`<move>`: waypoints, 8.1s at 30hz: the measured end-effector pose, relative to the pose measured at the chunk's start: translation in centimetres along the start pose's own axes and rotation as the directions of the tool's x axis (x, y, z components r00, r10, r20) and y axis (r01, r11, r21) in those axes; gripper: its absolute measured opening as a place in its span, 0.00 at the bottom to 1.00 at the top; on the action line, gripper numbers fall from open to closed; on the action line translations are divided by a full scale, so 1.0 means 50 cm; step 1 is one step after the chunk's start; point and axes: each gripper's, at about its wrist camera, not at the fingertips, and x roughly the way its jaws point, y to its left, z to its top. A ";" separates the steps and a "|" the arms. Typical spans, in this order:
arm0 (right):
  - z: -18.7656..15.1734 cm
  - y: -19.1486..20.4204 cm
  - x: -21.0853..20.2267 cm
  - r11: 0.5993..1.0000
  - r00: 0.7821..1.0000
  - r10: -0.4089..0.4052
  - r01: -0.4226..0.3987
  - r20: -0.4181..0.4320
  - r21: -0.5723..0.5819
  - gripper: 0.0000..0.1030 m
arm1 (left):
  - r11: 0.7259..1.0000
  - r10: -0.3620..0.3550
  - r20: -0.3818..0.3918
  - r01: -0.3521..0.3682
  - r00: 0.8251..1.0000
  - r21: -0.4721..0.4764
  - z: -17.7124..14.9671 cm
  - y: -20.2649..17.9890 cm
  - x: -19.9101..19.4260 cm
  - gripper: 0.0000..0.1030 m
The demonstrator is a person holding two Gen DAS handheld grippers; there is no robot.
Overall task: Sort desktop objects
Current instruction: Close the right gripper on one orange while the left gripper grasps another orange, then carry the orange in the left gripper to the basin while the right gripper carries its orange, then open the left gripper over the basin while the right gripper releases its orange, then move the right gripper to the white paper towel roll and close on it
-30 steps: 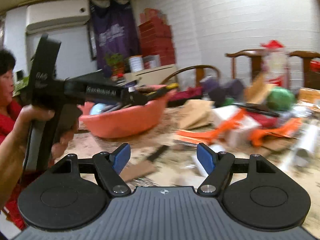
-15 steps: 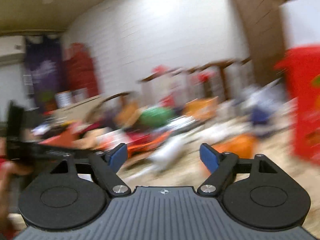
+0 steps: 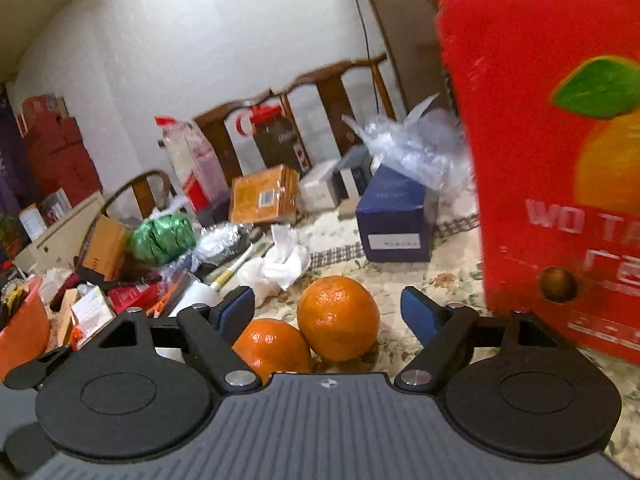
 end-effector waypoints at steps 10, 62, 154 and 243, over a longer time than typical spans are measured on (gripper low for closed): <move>0.002 -0.006 0.043 1.000 0.998 -0.002 0.000 -0.068 -0.017 0.74 | 0.998 -0.058 -0.011 0.058 0.998 0.010 0.020 -0.021 0.082 1.00; -0.165 0.357 -0.043 0.939 0.959 0.234 -0.265 -0.156 -0.220 0.59 | 0.929 0.306 -0.039 -0.307 0.951 -0.205 -0.138 0.234 -0.276 0.61; -0.278 1.147 0.075 0.617 0.823 0.470 -0.565 -0.320 -0.547 0.67 | 0.559 0.733 -0.270 -0.779 0.625 -0.286 -0.232 0.856 -0.604 0.71; -0.115 0.323 0.173 0.996 0.978 0.056 -0.069 -0.201 -0.056 0.56 | 0.924 0.299 0.013 -0.286 0.954 -0.253 -0.150 0.323 -0.189 0.94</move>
